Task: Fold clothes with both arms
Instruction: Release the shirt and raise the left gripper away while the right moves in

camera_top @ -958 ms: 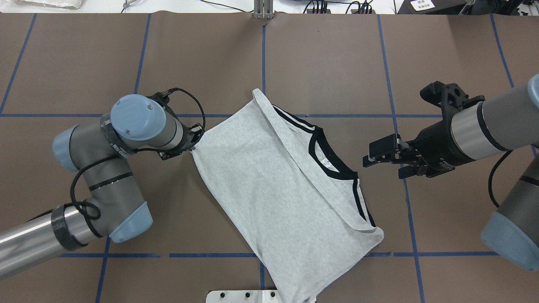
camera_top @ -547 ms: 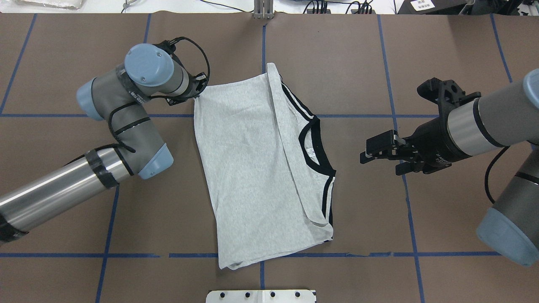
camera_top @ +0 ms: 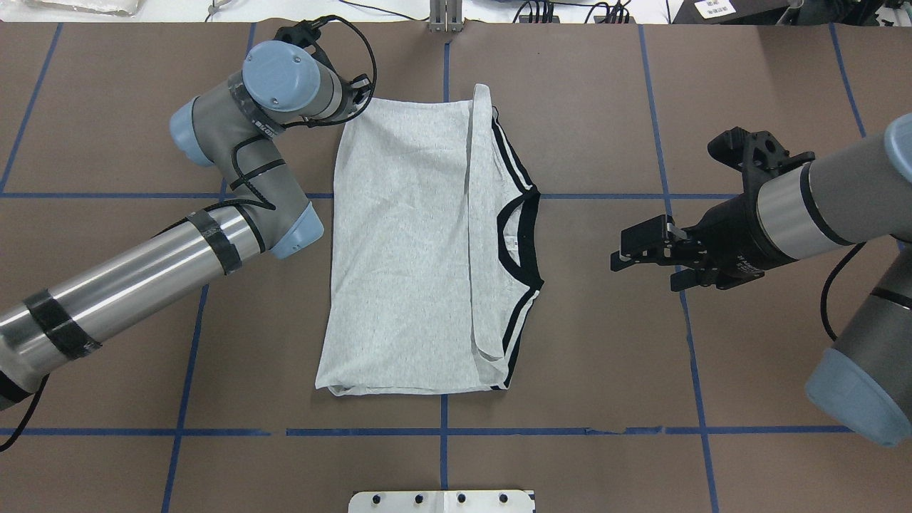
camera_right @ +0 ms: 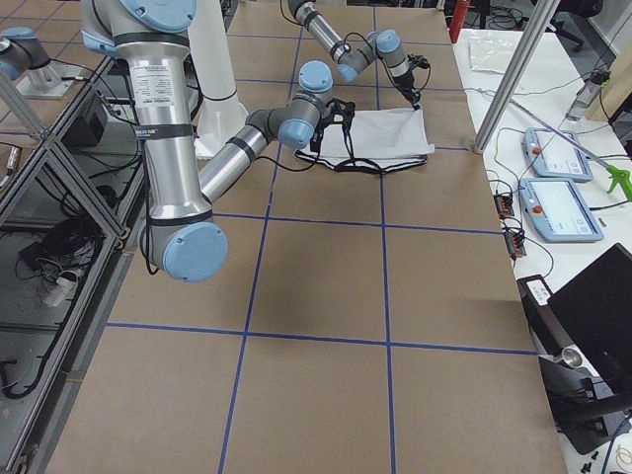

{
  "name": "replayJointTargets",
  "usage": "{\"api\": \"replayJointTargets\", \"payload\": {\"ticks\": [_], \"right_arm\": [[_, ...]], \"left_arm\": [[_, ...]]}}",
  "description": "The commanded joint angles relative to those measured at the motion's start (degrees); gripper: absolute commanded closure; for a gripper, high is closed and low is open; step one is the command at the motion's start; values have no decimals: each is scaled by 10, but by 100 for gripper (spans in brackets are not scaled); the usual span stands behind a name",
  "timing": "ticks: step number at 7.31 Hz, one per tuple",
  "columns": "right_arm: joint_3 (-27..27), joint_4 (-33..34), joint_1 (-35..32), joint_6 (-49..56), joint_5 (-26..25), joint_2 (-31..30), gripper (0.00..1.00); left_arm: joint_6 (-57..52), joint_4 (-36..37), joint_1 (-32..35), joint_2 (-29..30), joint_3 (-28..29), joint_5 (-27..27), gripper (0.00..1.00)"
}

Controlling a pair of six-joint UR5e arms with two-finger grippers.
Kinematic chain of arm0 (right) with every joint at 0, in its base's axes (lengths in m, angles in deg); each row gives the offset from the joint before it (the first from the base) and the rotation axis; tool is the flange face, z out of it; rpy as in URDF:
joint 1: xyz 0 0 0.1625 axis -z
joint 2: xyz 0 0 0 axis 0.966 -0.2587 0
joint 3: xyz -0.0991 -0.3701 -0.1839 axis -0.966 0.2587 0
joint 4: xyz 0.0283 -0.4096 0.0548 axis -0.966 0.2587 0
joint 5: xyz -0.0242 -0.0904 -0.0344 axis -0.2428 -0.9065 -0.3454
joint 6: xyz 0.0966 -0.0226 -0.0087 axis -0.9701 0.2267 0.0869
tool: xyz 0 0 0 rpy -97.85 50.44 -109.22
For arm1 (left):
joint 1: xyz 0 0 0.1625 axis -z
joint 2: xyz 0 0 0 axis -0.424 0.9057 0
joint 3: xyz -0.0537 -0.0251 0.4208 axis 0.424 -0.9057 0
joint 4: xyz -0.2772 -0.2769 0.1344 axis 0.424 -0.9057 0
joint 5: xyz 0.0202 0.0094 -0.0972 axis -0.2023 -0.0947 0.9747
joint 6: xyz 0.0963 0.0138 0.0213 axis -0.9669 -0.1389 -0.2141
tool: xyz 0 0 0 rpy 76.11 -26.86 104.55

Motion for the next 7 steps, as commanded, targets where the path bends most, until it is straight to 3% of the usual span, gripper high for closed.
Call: {"api": "replayJointTargets", "payload": {"ticks": [1, 3, 4, 5, 6, 7], "right_arm": [[16, 4, 5, 1, -5, 13, 0], [53, 6, 8, 5, -16, 48, 0], [70, 8, 11, 5, -23, 65, 0], [83, 8, 17, 10, -33, 77, 0], [86, 27, 24, 17, -43, 88, 0], [85, 99, 50, 23, -80, 126, 0]], "left_arm": [[-43, -14, 8, 3, 14, -7, 3], [-88, -10, 56, 2, 12, 16, 0], [-164, -3, 107, -17, -5, 127, 0], [-206, 7, 138, -69, -75, 207, 0], [-210, 30, 145, -122, -150, 223, 0], [-212, 71, 145, -159, -219, 225, 0]]}}
